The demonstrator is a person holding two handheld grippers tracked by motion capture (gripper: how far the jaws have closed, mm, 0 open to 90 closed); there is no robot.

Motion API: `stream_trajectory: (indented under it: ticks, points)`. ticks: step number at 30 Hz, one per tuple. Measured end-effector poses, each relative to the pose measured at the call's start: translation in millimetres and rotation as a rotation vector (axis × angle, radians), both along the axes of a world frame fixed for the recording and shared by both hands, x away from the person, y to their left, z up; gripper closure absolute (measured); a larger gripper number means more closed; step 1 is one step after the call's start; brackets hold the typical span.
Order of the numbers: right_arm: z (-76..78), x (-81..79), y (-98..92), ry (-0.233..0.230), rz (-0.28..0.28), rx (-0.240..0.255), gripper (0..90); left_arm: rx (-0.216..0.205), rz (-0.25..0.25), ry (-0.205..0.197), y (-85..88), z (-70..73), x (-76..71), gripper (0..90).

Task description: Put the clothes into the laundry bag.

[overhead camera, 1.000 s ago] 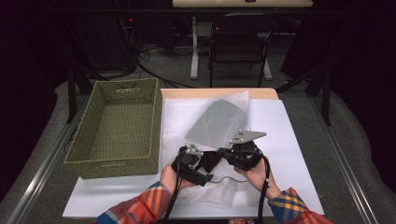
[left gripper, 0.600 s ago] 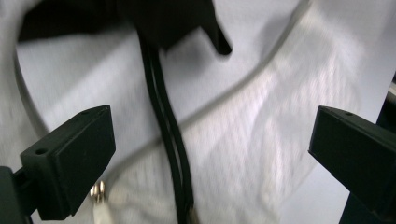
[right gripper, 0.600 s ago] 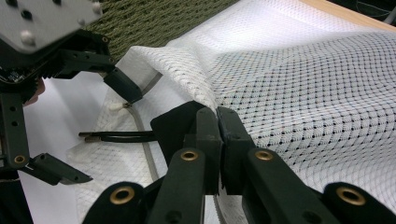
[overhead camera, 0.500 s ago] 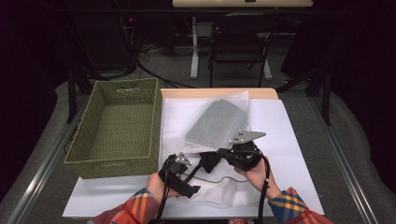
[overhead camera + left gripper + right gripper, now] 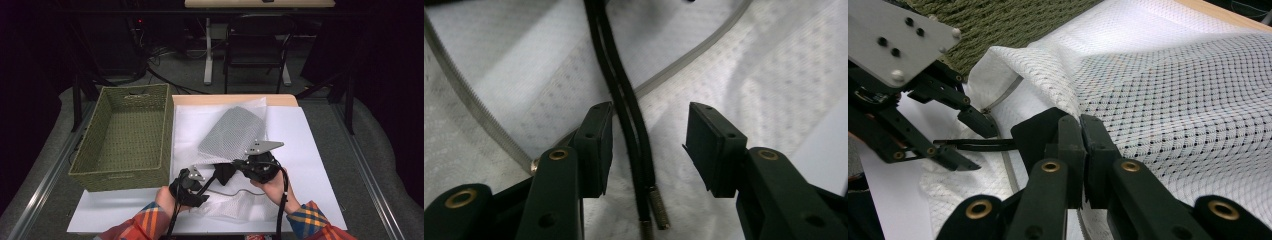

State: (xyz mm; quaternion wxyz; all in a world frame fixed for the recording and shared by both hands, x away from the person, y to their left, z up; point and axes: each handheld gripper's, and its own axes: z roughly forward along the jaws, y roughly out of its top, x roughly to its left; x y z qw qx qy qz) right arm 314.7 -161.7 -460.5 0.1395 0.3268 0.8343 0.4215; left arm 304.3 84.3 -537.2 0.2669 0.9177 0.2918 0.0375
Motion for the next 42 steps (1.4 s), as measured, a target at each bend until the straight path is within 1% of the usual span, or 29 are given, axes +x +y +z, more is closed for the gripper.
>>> stream_trajectory:
  ticks: [2, 5, 8, 12, 15, 18, 20, 22, 23, 25, 27, 29, 30, 31, 32, 34, 35, 36, 37, 38, 39, 40, 41, 42]
  points:
    - [0.2, -0.3, 0.1, 0.000, 0.000, -0.001, 88.5, 0.017, 0.008, 0.003, 0.3, -2.0, 1.7, 56.6]
    - [0.0, -0.5, 0.7, 0.002, 0.000, -0.003, 88.5, 0.019, 0.019, -0.002, 0.6, -2.4, 2.3, 61.3]
    - [0.0, -0.8, 1.3, 0.000, 0.001, -0.003, 88.5, 0.024, 0.018, -0.016, 0.3, -2.8, 2.0, 64.8]
    - [0.4, -1.3, 1.4, -0.001, 0.000, -0.003, 88.5, 0.037, 0.004, -0.036, 0.5, -2.5, 1.9, 71.0]
    - [0.3, -1.5, 1.8, 0.001, 0.000, -0.002, 88.5, 0.039, -0.013, -0.047, -1.4, -2.7, -0.4, 80.2]
    - [0.6, -1.5, 1.9, -0.002, 0.003, -0.004, 88.5, 0.039, -0.021, -0.049, -2.7, -2.6, -1.1, 84.7]
    - [0.8, -1.8, 2.0, -0.001, 0.000, -0.002, 88.5, 0.040, -0.022, -0.047, -2.6, -2.3, -0.8, 85.0]
    - [0.8, -1.9, 2.0, -0.002, 0.001, -0.002, 88.5, 0.039, -0.020, -0.060, -2.6, -2.4, -0.2, 85.1]
    - [0.8, -1.9, 2.0, 0.000, 0.001, -0.001, 88.5, 0.033, -0.018, -0.055, -2.2, -1.8, 0.3, 85.1]
    - [0.8, -1.7, 2.1, -0.002, 0.002, -0.001, 88.5, 0.024, -0.016, -0.065, -1.7, 0.2, 2.1, 85.1]
    - [0.7, -1.6, 2.1, -0.003, 0.003, -0.002, 88.5, 0.003, -0.005, -0.066, -1.2, 2.8, 3.9, 85.1]
    - [0.7, -1.7, 2.1, 0.000, 0.000, 0.000, 88.5, -0.013, 0.006, -0.085, -1.2, 5.4, 5.3, 85.1]
    - [0.7, -1.6, 2.2, -0.004, 0.002, -0.002, 88.5, -0.021, 0.002, -0.083, -1.1, 6.9, 6.3, 85.1]
    - [0.8, -1.7, 2.2, -0.004, 0.001, 0.000, 88.5, -0.029, 0.011, -0.101, -1.5, 7.6, 6.6, 85.1]
    - [0.9, -1.8, 2.4, -0.006, 0.002, -0.003, 88.5, -0.036, 0.008, -0.107, -1.5, 8.7, 7.7, 85.1]
    - [0.9, -1.8, 2.5, -0.006, 0.001, -0.001, 88.5, -0.052, 0.003, -0.112, -1.9, 10.1, 10.0, 85.1]
    - [0.9, -1.8, 2.5, -0.006, 0.002, -0.002, 88.5, -0.065, 0.004, -0.124, -2.3, 10.0, 11.1, 85.1]
    - [0.9, -1.9, 2.5, -0.006, -0.001, 0.000, 88.5, -0.069, 0.003, -0.121, -2.3, 10.4, 12.9, 85.1]
    - [1.1, -1.9, 2.5, -0.008, -0.003, 0.002, 88.5, -0.078, 0.010, -0.130, -2.9, 9.9, 14.3, 85.1]
    - [1.3, -1.9, 2.5, -0.009, -0.002, 0.002, 88.5, -0.083, 0.013, -0.126, -3.3, 10.3, 15.6, 85.1]
    - [1.6, -2.1, 2.4, -0.010, -0.004, 0.004, 88.5, -0.088, 0.015, -0.138, -4.2, 10.1, 17.0, 85.1]
    - [1.8, -2.1, 2.3, -0.010, -0.004, 0.004, 88.5, -0.091, 0.014, -0.136, -5.0, 10.4, 18.2, 85.1]
    - [1.7, -1.9, 2.1, -0.009, -0.004, 0.005, 88.5, -0.097, 0.019, -0.149, -5.8, 10.5, 18.9, 85.1]
    - [1.7, -1.8, 1.9, -0.009, -0.005, 0.006, 88.5, -0.101, 0.021, -0.152, -6.7, 10.5, 19.8, 85.1]
